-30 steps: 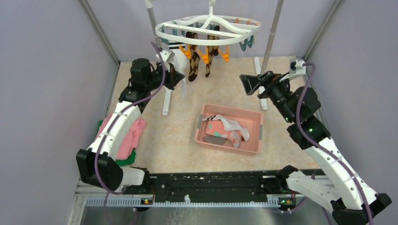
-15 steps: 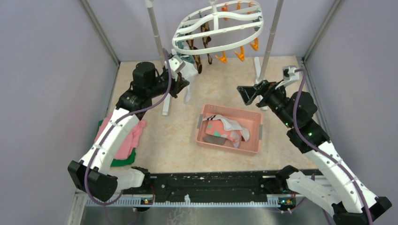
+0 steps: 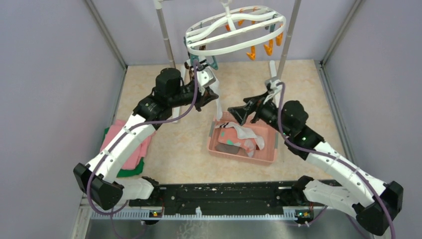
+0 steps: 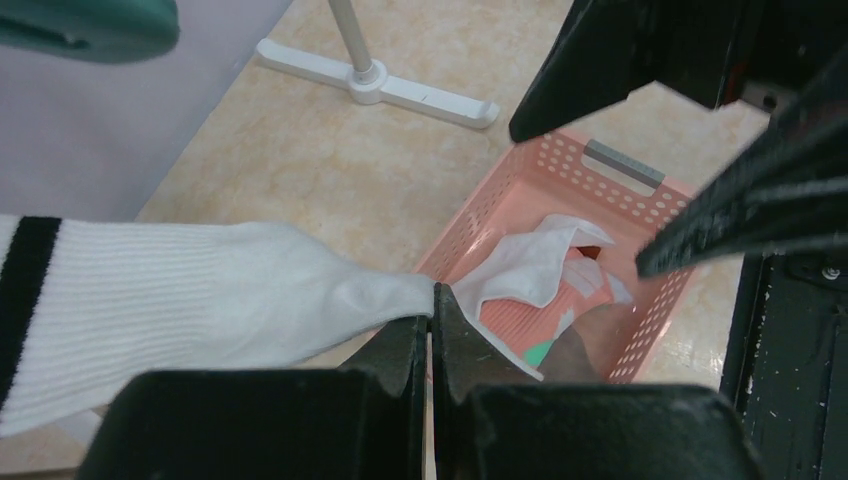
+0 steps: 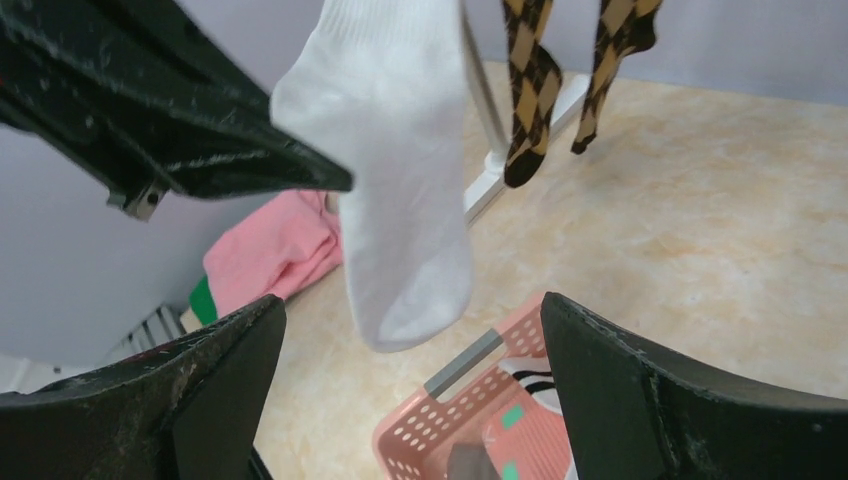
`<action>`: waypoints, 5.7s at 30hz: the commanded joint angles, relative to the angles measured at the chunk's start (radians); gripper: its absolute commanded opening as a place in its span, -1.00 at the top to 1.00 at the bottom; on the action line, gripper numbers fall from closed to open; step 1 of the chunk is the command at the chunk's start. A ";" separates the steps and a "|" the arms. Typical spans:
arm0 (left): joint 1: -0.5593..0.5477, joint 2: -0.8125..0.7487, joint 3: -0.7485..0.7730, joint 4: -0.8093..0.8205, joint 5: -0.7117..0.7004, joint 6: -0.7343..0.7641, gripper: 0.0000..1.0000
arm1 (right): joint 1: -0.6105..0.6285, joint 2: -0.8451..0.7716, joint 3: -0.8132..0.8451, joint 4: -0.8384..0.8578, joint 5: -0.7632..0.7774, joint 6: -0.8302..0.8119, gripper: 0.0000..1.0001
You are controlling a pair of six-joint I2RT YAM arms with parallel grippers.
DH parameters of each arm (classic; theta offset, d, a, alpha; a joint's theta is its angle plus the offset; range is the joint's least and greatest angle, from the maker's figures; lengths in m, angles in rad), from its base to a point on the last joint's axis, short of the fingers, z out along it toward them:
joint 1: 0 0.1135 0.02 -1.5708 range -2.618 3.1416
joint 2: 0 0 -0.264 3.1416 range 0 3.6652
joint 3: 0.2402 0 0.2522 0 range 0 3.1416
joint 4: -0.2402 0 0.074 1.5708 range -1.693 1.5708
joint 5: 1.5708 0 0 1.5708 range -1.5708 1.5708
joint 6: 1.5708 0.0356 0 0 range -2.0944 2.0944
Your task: Remove the socks clipped to the hanger
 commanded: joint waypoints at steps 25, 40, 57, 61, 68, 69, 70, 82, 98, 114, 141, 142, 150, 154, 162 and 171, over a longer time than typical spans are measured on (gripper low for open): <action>-0.048 0.013 0.071 0.039 0.015 -0.131 0.05 | 0.129 0.323 0.013 0.447 0.116 -0.273 1.00; 0.225 -0.059 0.052 -0.011 -0.034 -0.461 -0.98 | 0.007 0.060 -0.166 0.251 0.180 -0.224 1.00; 0.257 0.020 0.125 0.126 -0.237 -0.407 -0.87 | 0.004 -0.143 -0.177 0.076 -0.024 -0.033 1.00; 0.260 -0.009 0.107 0.157 -0.341 -0.335 -0.89 | 0.004 -0.108 -0.153 0.107 -0.128 0.061 1.00; 0.260 0.006 0.108 0.145 -0.346 -0.339 -0.87 | 0.004 -0.188 -0.062 -0.007 -0.111 0.078 1.00; 0.260 0.009 0.108 0.144 -0.347 -0.340 -0.87 | 0.004 -0.215 -0.053 -0.044 -0.093 0.071 1.00; 0.260 0.010 0.107 0.144 -0.346 -0.334 -0.87 | 0.004 -0.242 -0.042 -0.081 -0.071 0.059 1.00; 0.244 -0.040 0.044 0.148 -0.041 -0.485 -0.98 | 0.003 -0.354 -0.081 -0.242 0.076 -0.010 1.00; 0.221 0.109 0.080 0.303 0.143 -0.761 -0.98 | 0.004 0.010 -0.079 0.150 -0.160 0.134 1.00; 0.182 0.268 0.243 0.360 0.123 -0.768 -0.98 | 0.004 0.020 -0.098 0.151 -0.167 0.141 1.00; 0.183 0.325 0.325 0.410 0.090 -0.756 0.12 | 0.005 0.004 -0.151 0.173 -0.176 0.172 1.00; 0.182 0.327 0.325 0.408 0.088 -0.757 0.09 | 0.005 0.006 -0.150 0.173 -0.177 0.173 1.00; 0.173 0.333 0.306 0.398 0.085 -0.768 -0.47 | 0.004 0.026 -0.152 0.205 -0.201 0.197 1.00; 0.171 0.344 0.312 0.396 0.086 -0.766 -0.36 | 0.004 0.033 -0.152 0.214 -0.205 0.206 1.00; 0.169 0.364 0.309 0.402 0.090 -0.779 -0.12 | 0.004 0.028 -0.172 0.224 -0.213 0.217 1.00; 0.165 0.385 0.330 0.410 0.090 -0.782 0.19 | 0.004 0.033 -0.177 0.222 -0.219 0.223 1.00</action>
